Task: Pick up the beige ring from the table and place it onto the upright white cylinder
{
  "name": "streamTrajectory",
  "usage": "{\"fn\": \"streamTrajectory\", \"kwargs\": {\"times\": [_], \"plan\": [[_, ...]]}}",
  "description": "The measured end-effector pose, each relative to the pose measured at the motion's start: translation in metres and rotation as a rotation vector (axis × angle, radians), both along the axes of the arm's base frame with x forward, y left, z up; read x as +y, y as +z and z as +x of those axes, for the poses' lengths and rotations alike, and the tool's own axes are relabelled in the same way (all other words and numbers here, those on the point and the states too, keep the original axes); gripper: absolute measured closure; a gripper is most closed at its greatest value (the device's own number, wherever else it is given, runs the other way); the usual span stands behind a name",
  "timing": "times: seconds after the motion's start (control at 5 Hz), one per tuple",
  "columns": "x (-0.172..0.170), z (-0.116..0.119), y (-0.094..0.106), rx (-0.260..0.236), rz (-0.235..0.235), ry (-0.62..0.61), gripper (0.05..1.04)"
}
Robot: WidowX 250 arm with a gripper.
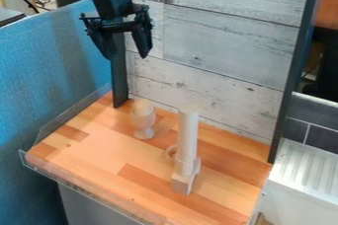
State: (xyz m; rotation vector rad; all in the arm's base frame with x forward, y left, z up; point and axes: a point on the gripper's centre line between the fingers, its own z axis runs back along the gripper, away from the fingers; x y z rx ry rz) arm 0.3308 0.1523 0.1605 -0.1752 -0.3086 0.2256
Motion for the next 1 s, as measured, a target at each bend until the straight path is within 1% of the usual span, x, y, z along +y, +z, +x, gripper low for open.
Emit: {"fn": "streamTrajectory", "kwargs": {"times": [0.2, 0.4, 0.6, 0.8, 1.0], "plan": [[0.001, 0.0, -0.013, 0.034, -0.018, 0.008, 0.083], [-0.006, 0.006, -0.02, 0.074, -0.003, 0.09, 0.083], [-0.009, 0.009, -0.027, 0.105, -0.003, 0.171, 0.083], [-0.008, 0.01, -0.039, 0.15, 0.003, 0.264, 0.083], [-0.009, 0.015, -0.066, 0.211, 0.001, 0.347, 0.083]]}}
